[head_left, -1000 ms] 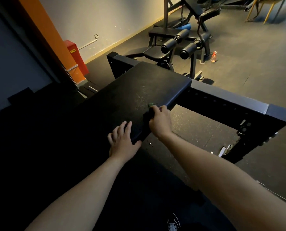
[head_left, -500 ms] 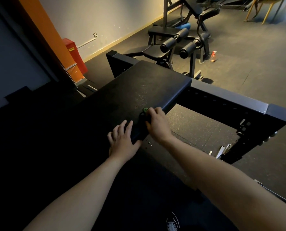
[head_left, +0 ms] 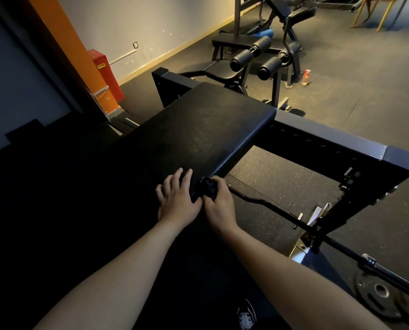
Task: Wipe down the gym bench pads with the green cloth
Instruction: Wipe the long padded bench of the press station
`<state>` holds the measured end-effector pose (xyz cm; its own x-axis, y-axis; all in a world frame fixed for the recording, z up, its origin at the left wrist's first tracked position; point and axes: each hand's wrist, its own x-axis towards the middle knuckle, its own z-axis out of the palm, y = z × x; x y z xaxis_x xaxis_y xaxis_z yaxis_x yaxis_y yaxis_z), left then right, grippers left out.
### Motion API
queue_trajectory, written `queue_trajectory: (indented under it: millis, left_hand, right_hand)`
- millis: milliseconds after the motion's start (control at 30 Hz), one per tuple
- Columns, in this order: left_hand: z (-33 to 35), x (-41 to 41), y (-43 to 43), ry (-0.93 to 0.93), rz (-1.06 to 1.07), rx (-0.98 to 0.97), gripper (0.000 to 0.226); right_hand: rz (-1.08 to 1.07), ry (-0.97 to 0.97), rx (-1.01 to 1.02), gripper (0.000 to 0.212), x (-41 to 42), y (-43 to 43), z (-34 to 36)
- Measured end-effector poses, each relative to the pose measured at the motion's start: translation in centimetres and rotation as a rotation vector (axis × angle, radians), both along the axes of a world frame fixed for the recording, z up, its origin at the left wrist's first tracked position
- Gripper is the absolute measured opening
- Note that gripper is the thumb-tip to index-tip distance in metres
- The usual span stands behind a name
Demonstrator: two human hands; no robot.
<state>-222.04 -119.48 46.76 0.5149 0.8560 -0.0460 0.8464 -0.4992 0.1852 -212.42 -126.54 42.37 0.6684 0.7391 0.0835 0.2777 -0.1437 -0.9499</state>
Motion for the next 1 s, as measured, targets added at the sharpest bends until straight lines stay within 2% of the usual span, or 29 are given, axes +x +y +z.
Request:
queue_trajectory:
  millis: [100, 200, 300, 433, 533, 633, 700, 833, 1000]
  left_hand:
    - [0.0, -0.3, 0.1, 0.002, -0.011, -0.018, 0.081]
    - [0.0, -0.2, 0.0, -0.002, -0.004, -0.021, 0.080]
    - [-0.1, -0.1, -0.1, 0.008, 0.001, -0.001, 0.081]
    - [0.1, 0.3, -0.1, 0.014, 0.013, -0.004, 0.078]
    - [0.5, 0.4, -0.2, 0.087, 0.005, 0.013, 0.081]
    - [0.9, 0.5, -0.3, 0.075, 0.024, 0.017, 0.075]
    - [1.2, 1.1, -0.4, 0.023, 0.037, 0.020, 0.071]
    - [1.2, 2.6, -0.6, 0.031, 0.063, 0.006, 0.069]
    - [1.0, 2.8, -0.4, 0.059, 0.085, 0.027, 0.065]
  right_hand:
    - [0.044, -0.097, -0.039, 0.048, 2.2, 0.3, 0.1]
    - [-0.092, -0.059, -0.054, 0.053, 5.9, 1.8, 0.8]
    - [-0.223, 0.099, -0.122, 0.042, 7.8, 4.3, 2.0]
    - [-0.156, 0.007, -0.083, 0.025, 4.0, 4.6, 2.7]
    - [-0.091, -0.053, -0.074, 0.010, 0.6, 3.4, 2.4]
    - [-0.040, -0.068, -0.035, 0.013, 0.4, 2.4, 2.3]
    - [-0.092, -0.087, -0.037, 0.014, 2.8, 2.7, 2.1]
    - [-0.309, 0.083, -0.058, 0.012, 6.8, 4.7, 2.5]
    - [-0.314, 0.318, -0.050, 0.012, 2.8, 4.6, 2.6]
